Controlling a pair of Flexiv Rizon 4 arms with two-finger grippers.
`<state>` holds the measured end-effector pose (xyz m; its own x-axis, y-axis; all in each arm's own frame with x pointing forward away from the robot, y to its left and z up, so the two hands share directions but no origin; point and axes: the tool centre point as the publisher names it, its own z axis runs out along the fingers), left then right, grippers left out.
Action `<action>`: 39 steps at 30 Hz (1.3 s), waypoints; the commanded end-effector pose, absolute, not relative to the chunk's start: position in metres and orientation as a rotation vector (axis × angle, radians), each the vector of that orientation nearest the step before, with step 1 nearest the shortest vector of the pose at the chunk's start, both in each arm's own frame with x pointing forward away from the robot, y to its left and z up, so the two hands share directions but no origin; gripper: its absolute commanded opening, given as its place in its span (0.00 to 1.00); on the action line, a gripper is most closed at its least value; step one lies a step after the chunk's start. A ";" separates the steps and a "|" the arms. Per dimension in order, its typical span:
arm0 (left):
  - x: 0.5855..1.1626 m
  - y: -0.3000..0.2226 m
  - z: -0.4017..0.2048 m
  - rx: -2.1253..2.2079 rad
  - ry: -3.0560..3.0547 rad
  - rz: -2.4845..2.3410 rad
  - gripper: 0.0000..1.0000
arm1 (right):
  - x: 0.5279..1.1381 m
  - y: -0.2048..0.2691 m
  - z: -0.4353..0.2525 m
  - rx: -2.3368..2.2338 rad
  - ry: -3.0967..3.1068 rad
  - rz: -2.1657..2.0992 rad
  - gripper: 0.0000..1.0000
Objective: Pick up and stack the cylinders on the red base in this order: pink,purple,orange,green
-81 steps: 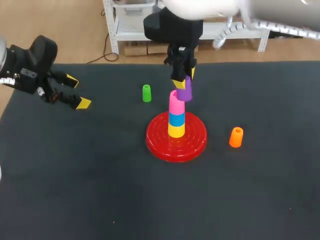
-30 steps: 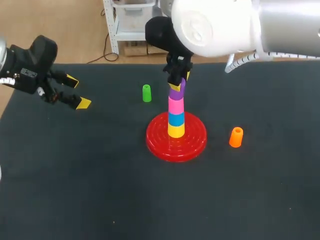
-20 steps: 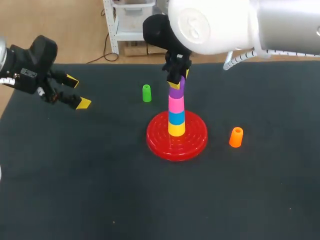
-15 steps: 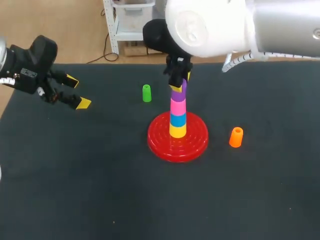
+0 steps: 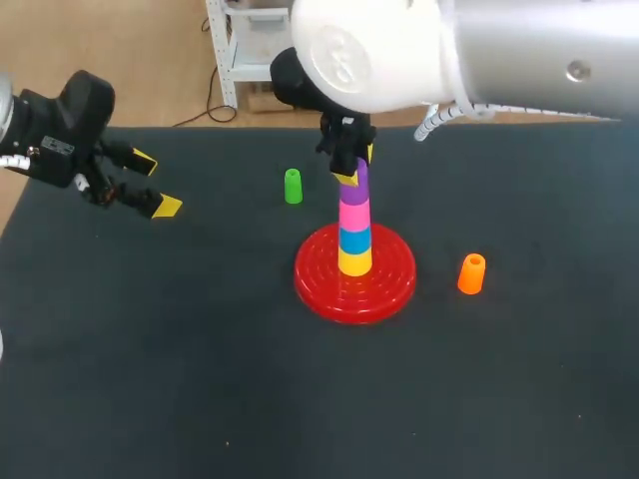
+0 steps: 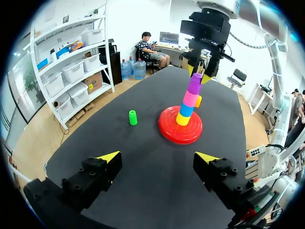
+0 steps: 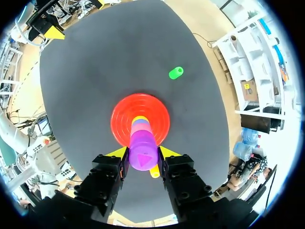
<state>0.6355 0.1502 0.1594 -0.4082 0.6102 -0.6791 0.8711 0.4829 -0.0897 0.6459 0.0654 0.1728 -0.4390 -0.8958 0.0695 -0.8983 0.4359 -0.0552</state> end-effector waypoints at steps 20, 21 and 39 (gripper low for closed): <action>0.635 0.152 0.158 1.218 2.147 -0.594 1.00 | 0.648 0.063 0.146 1.587 -2.620 0.074 0.98; 0.635 0.152 0.158 1.218 2.147 -0.594 1.00 | 0.648 0.063 0.147 1.585 -2.622 0.075 1.00; 0.635 0.152 0.158 1.218 2.147 -0.594 1.00 | 0.643 0.024 0.197 1.629 -2.820 -0.118 1.00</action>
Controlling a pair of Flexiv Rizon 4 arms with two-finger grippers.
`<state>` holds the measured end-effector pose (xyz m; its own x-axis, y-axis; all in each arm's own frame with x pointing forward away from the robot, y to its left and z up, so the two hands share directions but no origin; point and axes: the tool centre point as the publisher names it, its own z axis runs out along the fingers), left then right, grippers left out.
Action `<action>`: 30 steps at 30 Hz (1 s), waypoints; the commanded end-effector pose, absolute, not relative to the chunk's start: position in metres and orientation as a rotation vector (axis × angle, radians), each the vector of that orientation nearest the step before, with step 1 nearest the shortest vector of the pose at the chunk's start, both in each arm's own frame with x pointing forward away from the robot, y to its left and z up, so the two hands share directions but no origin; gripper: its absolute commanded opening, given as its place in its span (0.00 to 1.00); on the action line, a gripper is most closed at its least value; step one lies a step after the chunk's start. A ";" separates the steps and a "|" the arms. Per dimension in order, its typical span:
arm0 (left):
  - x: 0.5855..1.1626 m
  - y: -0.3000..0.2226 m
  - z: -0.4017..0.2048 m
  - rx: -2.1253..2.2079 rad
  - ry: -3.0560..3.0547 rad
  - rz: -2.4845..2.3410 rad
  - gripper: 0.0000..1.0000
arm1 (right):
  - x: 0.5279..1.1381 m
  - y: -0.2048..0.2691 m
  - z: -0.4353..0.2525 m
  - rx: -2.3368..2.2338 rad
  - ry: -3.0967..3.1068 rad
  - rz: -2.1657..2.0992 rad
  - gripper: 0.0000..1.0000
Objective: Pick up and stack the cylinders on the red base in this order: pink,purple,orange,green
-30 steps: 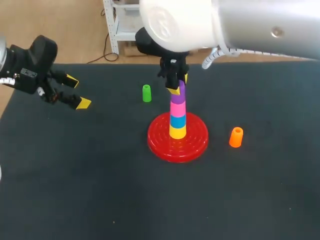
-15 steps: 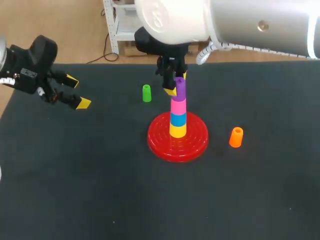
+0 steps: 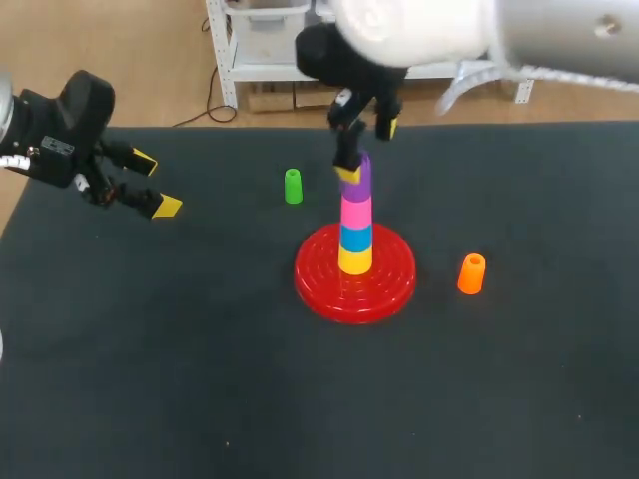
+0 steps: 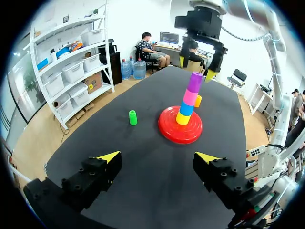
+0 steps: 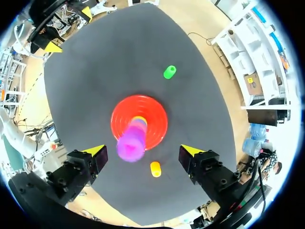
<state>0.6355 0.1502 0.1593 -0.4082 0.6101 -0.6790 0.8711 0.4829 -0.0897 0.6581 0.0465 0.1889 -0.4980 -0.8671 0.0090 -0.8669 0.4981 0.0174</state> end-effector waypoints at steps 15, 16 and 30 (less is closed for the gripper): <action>0.635 0.152 0.158 1.218 2.147 -0.594 1.00 | 0.634 -0.012 0.178 1.619 -2.921 -0.143 1.00; 0.635 0.152 0.158 1.218 2.147 -0.594 1.00 | 0.634 -0.012 0.178 1.619 -2.921 -0.143 1.00; 0.635 0.152 0.158 1.218 2.147 -0.594 1.00 | 0.632 -0.011 0.181 1.622 -2.921 -0.168 1.00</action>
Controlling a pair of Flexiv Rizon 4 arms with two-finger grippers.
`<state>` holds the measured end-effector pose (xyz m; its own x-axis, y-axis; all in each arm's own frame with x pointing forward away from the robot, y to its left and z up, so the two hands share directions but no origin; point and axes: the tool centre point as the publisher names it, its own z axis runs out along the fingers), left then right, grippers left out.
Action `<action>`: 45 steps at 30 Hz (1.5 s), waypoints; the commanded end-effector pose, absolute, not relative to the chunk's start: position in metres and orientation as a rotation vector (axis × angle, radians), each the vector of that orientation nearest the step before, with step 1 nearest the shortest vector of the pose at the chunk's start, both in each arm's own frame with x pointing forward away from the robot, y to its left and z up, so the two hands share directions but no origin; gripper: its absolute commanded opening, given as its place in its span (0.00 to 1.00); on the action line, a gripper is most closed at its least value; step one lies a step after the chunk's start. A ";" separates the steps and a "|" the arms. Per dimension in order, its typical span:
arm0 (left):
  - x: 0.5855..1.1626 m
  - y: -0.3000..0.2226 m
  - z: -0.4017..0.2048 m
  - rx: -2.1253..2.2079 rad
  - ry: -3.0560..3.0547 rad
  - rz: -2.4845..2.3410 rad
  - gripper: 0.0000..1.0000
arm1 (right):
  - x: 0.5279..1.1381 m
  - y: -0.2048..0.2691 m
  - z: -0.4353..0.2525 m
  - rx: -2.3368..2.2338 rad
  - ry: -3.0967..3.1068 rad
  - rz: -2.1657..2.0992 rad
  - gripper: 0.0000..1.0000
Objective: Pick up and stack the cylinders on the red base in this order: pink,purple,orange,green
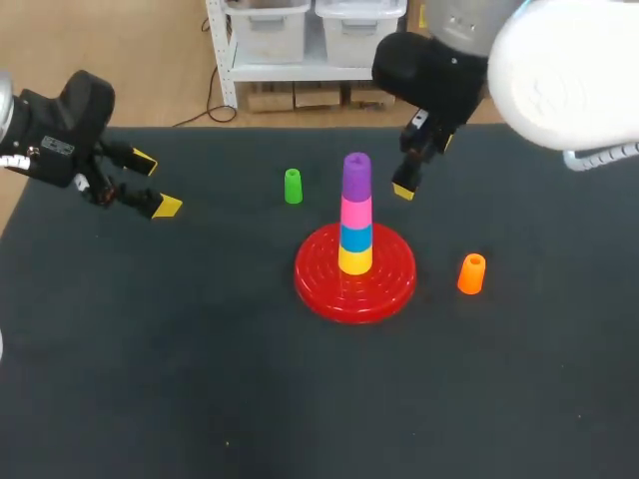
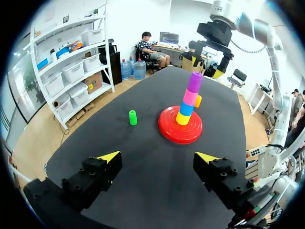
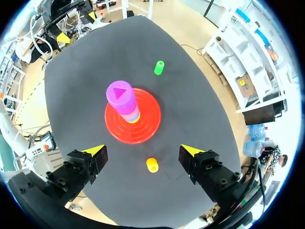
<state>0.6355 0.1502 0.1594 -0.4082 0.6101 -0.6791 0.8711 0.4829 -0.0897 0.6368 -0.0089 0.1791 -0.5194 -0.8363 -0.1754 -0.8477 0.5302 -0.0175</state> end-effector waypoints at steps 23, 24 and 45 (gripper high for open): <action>0.635 0.152 0.158 1.218 2.147 -0.594 1.00 | 0.580 -0.092 0.098 -1.300 2.767 0.076 1.00; 0.635 0.152 0.158 1.218 2.147 -0.594 1.00 | 0.581 -0.093 0.095 -1.288 2.780 0.069 1.00; 0.635 0.152 0.158 1.218 2.147 -0.594 1.00 | 0.592 -0.100 0.085 -1.214 2.841 0.068 1.00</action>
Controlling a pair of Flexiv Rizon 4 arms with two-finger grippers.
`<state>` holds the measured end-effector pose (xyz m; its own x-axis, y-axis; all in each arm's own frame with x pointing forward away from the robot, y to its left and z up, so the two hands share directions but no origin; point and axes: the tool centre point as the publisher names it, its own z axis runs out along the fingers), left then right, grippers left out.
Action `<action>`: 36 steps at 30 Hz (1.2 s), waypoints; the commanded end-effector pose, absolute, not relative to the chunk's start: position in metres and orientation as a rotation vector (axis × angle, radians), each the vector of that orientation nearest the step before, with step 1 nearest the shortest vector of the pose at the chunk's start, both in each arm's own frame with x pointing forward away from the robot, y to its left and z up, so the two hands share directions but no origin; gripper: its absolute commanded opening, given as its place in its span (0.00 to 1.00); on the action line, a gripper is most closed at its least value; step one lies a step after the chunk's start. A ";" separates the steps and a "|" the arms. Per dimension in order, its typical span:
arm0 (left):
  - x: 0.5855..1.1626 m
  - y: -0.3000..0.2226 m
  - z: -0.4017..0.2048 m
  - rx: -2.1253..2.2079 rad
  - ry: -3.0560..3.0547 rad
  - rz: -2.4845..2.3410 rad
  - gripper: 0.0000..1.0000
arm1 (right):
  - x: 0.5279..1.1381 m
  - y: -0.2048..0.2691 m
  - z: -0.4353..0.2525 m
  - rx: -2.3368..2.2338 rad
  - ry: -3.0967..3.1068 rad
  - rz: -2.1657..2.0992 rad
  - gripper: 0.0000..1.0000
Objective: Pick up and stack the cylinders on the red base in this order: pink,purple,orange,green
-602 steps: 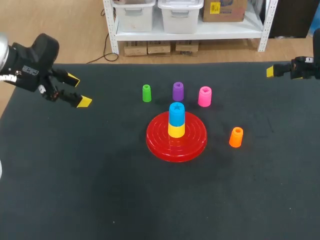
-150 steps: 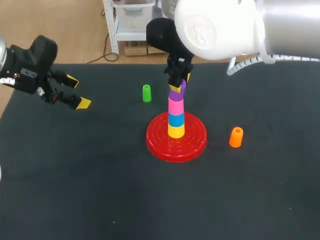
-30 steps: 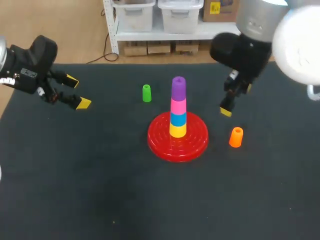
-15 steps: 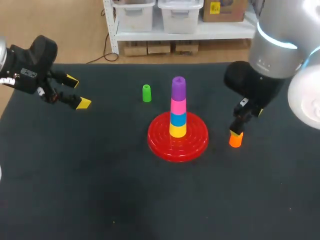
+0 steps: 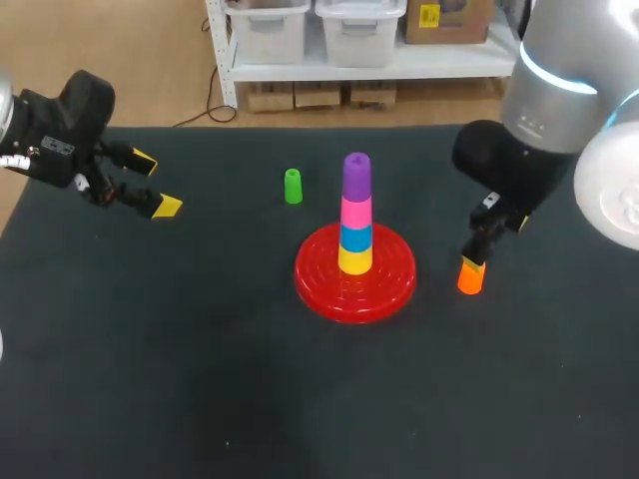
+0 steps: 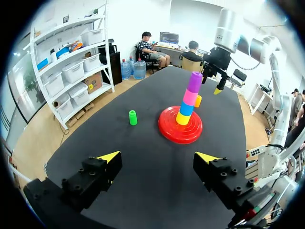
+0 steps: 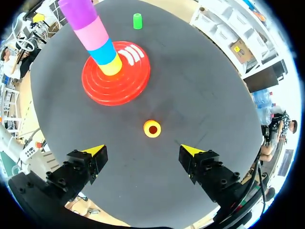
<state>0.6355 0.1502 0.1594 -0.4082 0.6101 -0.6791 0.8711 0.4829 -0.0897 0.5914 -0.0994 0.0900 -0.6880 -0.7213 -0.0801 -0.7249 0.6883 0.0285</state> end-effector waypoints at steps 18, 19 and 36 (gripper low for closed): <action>0.635 0.152 0.158 1.218 2.147 -0.594 1.00 | 0.612 -0.101 0.039 -1.143 2.918 0.061 1.00; 0.635 0.152 0.158 1.218 2.147 -0.594 1.00 | 0.613 -0.101 0.039 -1.144 2.918 0.059 1.00; 0.635 0.152 0.158 1.218 2.147 -0.594 1.00 | 0.608 -0.096 0.027 -1.158 2.955 -0.006 0.52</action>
